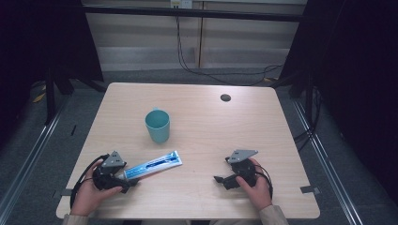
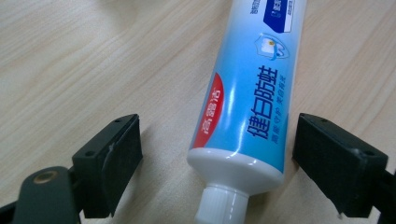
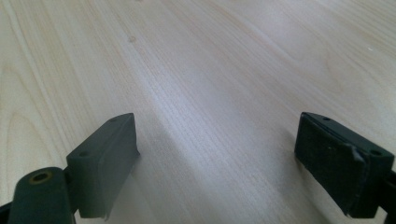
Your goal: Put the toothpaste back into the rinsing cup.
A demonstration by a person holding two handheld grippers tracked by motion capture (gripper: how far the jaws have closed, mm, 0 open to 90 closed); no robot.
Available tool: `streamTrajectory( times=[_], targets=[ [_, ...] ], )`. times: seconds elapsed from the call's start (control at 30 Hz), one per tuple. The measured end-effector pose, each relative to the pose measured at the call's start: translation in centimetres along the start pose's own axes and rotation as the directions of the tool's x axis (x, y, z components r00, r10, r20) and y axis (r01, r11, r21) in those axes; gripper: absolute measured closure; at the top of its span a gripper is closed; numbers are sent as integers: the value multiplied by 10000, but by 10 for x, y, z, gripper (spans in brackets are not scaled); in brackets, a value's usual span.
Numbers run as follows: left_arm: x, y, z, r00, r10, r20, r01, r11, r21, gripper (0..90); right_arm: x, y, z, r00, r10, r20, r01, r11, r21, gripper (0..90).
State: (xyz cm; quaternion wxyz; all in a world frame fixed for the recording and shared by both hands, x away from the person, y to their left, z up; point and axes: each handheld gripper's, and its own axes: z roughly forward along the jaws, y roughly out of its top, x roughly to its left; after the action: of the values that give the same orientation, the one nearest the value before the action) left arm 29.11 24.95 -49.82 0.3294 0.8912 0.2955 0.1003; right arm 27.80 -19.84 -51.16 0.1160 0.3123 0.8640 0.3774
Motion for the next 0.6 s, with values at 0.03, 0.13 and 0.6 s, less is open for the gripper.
streamTrajectory(
  times=[0.03,0.13,0.6],
  targets=[
    [0,0,0,10000,0,0,0,10000,0,152,0,0,0,10000,0,0,0,10000,0,127],
    [-1,3,-1,9999,35,-96,-35,10000,54,152,0,0,0,10000,23,1,-23,10000,6,127],
    [0,22,-9,9993,191,327,-218,9962,840,156,0,0,0,10000,17,7,-17,10000,14,127]
  ],
)
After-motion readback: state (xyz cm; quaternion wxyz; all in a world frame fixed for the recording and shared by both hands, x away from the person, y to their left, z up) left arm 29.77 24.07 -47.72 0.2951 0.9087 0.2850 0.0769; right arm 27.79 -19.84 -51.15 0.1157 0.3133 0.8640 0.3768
